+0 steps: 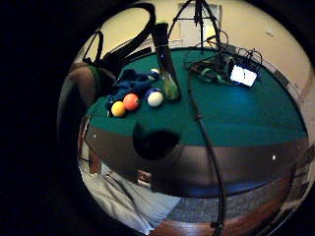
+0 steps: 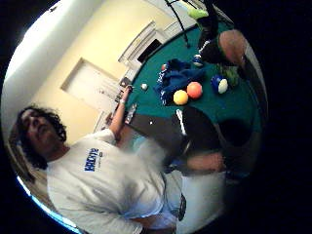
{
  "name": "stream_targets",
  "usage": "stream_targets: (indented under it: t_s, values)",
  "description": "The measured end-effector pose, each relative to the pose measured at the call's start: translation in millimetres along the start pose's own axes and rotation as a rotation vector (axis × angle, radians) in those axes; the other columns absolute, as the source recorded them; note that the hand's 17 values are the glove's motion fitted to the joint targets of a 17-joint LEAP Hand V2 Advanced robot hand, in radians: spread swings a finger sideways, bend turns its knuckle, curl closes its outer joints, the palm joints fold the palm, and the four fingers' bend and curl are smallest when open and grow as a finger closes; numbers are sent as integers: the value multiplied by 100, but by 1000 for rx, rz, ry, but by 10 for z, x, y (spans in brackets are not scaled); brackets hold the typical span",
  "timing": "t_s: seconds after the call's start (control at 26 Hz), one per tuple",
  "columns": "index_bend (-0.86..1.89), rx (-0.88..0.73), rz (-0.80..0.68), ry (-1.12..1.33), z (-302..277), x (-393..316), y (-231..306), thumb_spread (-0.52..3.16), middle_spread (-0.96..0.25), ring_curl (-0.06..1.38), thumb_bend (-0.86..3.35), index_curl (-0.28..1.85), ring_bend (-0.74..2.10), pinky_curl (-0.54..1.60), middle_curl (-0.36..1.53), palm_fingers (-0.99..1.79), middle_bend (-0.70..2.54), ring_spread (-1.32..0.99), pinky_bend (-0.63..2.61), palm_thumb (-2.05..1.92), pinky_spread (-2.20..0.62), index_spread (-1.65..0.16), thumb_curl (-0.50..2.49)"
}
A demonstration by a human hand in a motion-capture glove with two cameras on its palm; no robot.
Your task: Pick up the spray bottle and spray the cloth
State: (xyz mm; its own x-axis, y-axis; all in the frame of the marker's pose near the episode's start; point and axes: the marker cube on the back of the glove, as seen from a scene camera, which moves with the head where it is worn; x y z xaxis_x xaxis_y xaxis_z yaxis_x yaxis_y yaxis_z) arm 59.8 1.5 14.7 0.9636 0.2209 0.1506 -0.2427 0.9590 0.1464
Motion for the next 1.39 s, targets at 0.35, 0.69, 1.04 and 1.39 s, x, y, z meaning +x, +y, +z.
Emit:
stream_targets:
  t_s: [0.35,0.69,1.04,1.39]
  values:
    - [12,52,205,-250,150,287,-51,112,-16,34,19,29,43,29,32,97,19,-15,23,65,1,-35,29]
    - [13,118,331,-241,333,498,-297,107,-17,36,15,28,43,31,34,96,18,-16,22,73,1,-35,32]
    - [12,146,391,-336,545,556,-601,103,-18,37,10,28,44,32,36,98,20,-18,20,79,0,-35,35]
    - [10,167,409,-384,711,591,-822,103,-18,37,6,27,43,34,38,99,20,-18,21,84,-2,-35,38]
